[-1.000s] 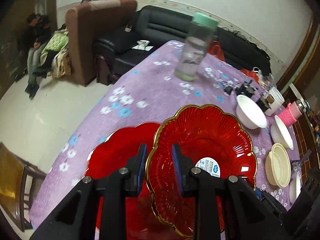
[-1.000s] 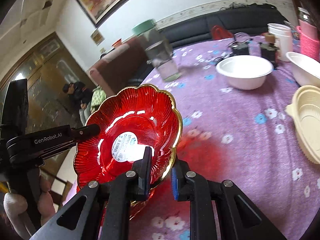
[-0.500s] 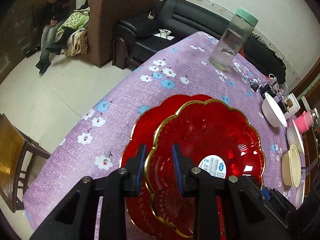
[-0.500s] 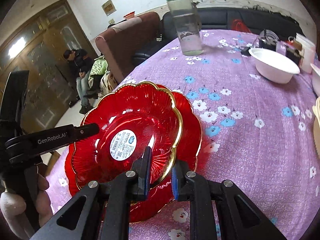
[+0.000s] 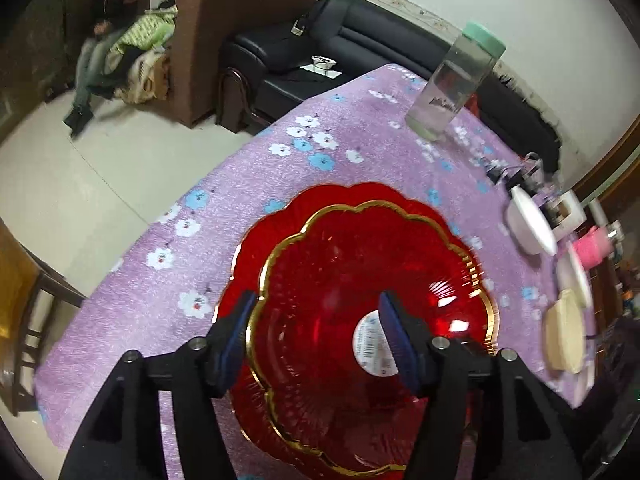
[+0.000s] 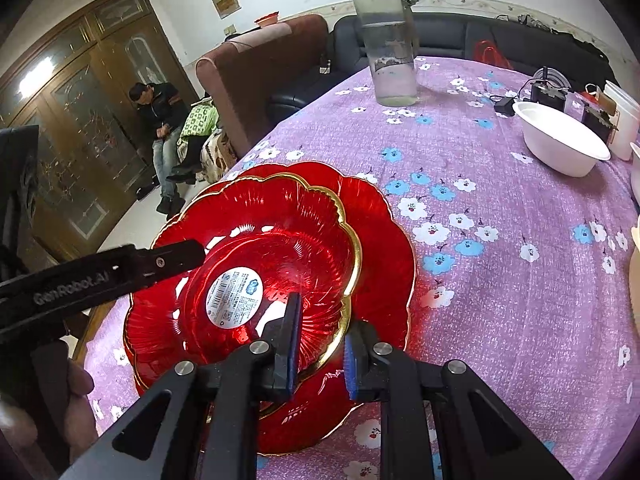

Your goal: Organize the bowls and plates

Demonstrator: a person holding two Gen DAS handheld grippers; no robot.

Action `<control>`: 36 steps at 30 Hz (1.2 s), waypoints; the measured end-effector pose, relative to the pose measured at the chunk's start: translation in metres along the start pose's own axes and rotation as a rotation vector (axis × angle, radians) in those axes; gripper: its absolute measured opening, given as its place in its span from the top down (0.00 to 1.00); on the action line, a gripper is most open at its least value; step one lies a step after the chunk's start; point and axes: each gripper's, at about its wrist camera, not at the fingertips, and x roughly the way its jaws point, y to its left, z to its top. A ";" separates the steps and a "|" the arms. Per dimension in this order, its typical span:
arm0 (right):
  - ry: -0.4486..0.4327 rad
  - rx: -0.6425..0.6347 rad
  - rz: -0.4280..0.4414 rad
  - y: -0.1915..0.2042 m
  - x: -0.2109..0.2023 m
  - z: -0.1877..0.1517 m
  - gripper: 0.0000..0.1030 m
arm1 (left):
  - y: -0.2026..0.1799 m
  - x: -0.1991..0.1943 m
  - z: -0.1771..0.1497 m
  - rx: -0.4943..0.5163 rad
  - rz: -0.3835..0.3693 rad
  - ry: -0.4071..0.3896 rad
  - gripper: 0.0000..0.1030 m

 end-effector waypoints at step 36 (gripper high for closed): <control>-0.055 -0.217 -0.162 0.041 0.000 -0.005 0.45 | 0.003 -0.110 -0.010 0.038 -0.105 -0.289 0.22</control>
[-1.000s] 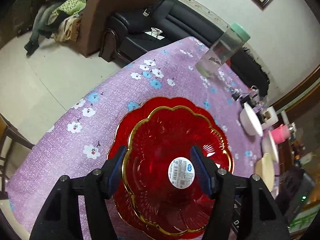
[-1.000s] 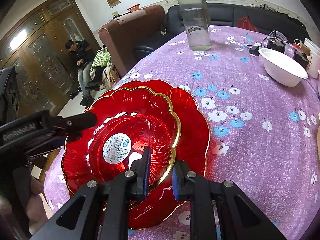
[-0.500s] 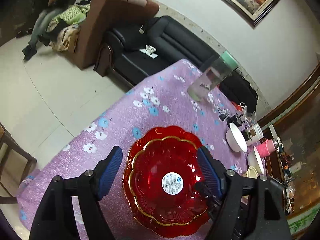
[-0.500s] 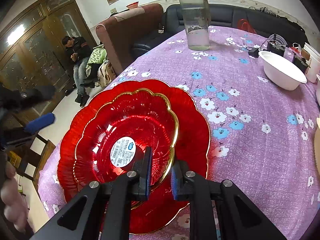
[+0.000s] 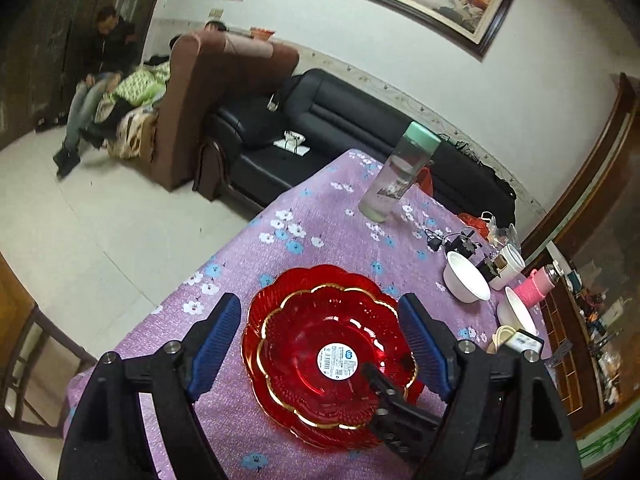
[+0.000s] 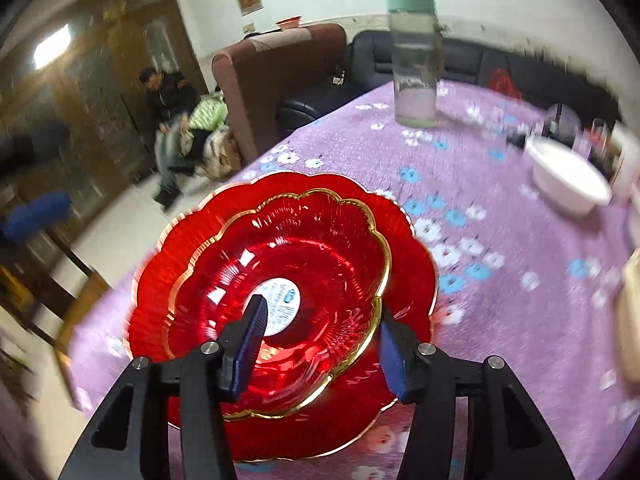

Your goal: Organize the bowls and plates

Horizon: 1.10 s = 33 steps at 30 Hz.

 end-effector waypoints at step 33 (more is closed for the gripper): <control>-0.142 0.364 -0.228 -0.188 -0.142 -0.122 0.35 | -0.117 -0.036 -0.066 0.259 -0.053 -0.035 0.15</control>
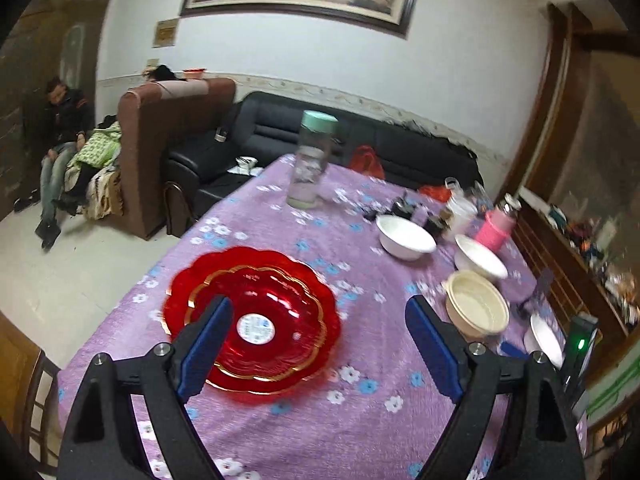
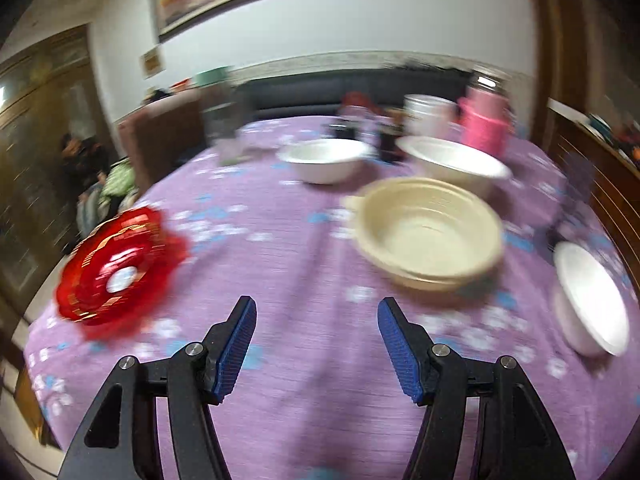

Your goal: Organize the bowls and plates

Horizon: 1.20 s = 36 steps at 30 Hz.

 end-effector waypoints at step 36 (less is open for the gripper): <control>-0.017 0.179 -0.080 -0.111 0.080 0.069 0.35 | -0.167 0.267 -0.008 -0.037 -0.181 0.465 0.16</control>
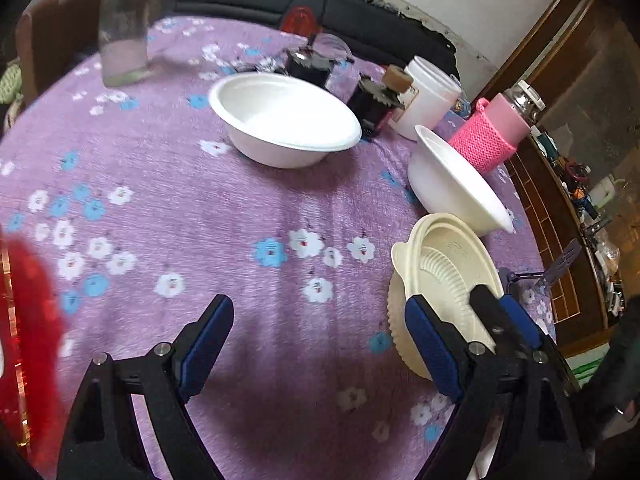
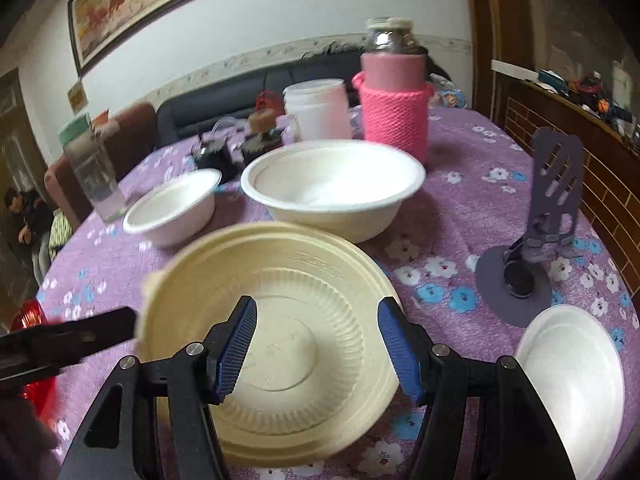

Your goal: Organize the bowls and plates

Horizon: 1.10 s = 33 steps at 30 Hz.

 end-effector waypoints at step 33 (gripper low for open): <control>-0.097 0.191 0.020 -0.050 -0.041 0.015 0.35 | -0.025 0.015 -0.011 0.010 -0.072 0.018 0.16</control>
